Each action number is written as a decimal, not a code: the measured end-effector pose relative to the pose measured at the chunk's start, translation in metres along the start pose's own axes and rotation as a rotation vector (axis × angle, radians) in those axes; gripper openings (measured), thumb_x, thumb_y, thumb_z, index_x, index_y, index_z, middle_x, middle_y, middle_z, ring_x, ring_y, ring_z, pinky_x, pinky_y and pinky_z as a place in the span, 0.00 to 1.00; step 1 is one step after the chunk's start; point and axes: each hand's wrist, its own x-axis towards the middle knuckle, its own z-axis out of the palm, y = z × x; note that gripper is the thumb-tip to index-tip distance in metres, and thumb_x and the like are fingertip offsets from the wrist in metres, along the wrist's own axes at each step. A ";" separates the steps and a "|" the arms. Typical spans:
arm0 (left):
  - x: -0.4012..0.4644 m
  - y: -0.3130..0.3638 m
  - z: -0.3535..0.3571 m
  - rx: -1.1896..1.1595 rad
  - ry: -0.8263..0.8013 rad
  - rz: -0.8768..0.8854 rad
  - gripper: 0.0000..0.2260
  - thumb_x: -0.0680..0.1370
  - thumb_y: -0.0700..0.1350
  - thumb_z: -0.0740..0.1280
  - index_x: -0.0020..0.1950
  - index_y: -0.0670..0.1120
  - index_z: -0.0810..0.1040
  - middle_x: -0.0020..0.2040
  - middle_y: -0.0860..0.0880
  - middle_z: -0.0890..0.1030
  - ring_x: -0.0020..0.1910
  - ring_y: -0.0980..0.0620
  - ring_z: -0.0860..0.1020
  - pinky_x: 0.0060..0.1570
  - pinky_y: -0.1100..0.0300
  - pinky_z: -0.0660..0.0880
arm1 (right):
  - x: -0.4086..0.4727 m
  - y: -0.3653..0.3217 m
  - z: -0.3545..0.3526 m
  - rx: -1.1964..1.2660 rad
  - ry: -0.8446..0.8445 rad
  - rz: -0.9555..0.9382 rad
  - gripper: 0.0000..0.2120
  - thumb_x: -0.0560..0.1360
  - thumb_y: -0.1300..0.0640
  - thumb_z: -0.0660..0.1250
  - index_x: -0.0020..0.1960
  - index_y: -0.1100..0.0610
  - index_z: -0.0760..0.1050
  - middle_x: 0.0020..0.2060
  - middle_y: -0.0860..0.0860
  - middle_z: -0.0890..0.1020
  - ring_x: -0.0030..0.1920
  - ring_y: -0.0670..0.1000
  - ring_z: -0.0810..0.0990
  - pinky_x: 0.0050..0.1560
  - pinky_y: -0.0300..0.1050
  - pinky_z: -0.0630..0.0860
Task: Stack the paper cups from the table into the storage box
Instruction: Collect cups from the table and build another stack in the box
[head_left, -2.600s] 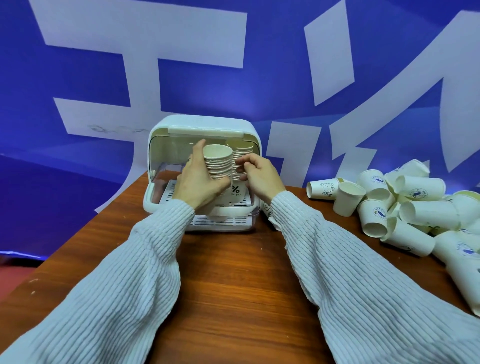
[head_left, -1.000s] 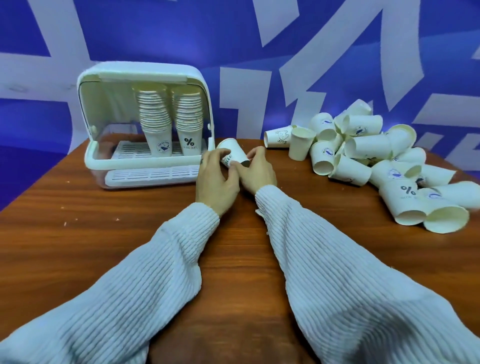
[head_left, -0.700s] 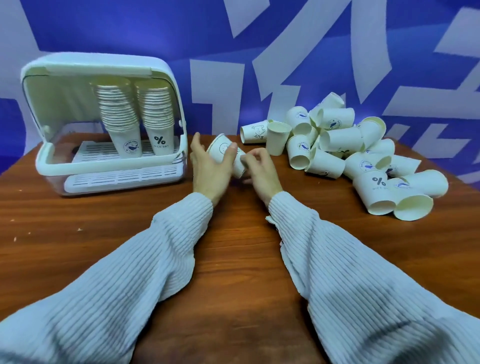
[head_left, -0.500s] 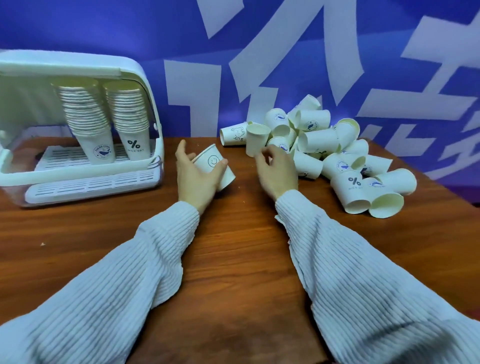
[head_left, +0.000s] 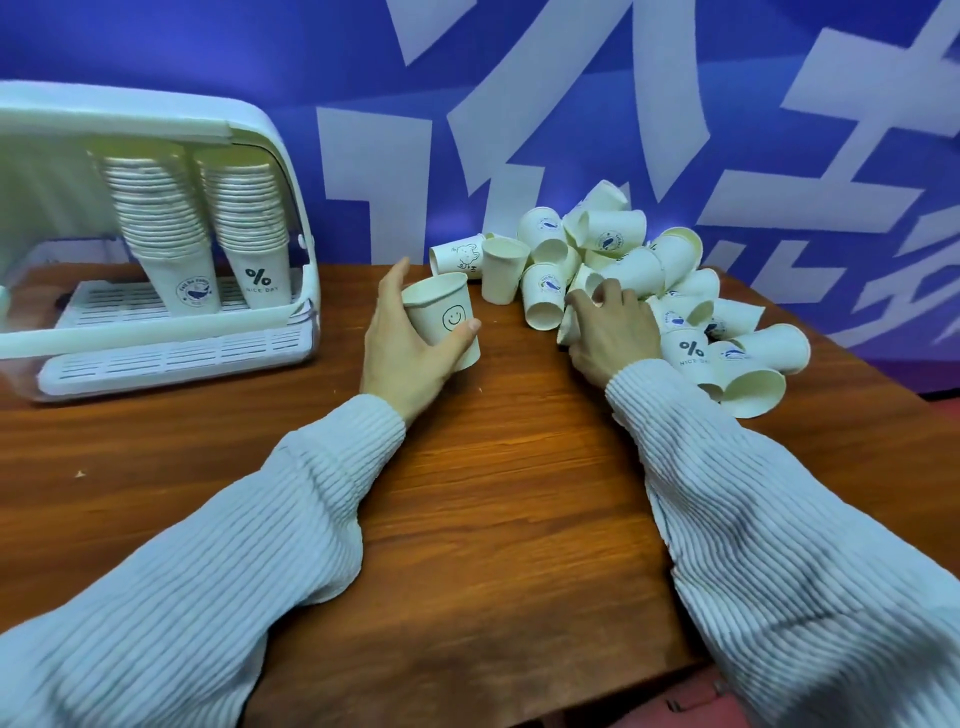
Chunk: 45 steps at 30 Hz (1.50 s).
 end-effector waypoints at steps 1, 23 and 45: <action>0.000 0.002 -0.001 -0.005 0.005 0.007 0.43 0.72 0.55 0.79 0.80 0.52 0.59 0.77 0.52 0.68 0.74 0.53 0.68 0.73 0.53 0.68 | -0.001 0.000 -0.001 0.005 -0.015 -0.013 0.25 0.74 0.54 0.70 0.70 0.52 0.69 0.66 0.59 0.72 0.62 0.63 0.74 0.59 0.57 0.70; 0.044 0.005 -0.181 -0.040 0.493 0.152 0.34 0.79 0.53 0.69 0.79 0.47 0.57 0.69 0.50 0.71 0.66 0.56 0.74 0.59 0.76 0.68 | 0.038 -0.201 -0.124 0.935 0.084 -0.324 0.11 0.78 0.42 0.68 0.48 0.49 0.82 0.41 0.45 0.85 0.47 0.50 0.82 0.52 0.53 0.79; 0.084 -0.019 -0.195 0.262 0.316 0.061 0.36 0.71 0.59 0.78 0.74 0.50 0.69 0.69 0.50 0.77 0.66 0.49 0.75 0.65 0.54 0.72 | 0.033 -0.254 -0.083 0.812 -0.083 -0.494 0.19 0.85 0.46 0.57 0.69 0.51 0.78 0.72 0.49 0.75 0.72 0.50 0.71 0.71 0.47 0.66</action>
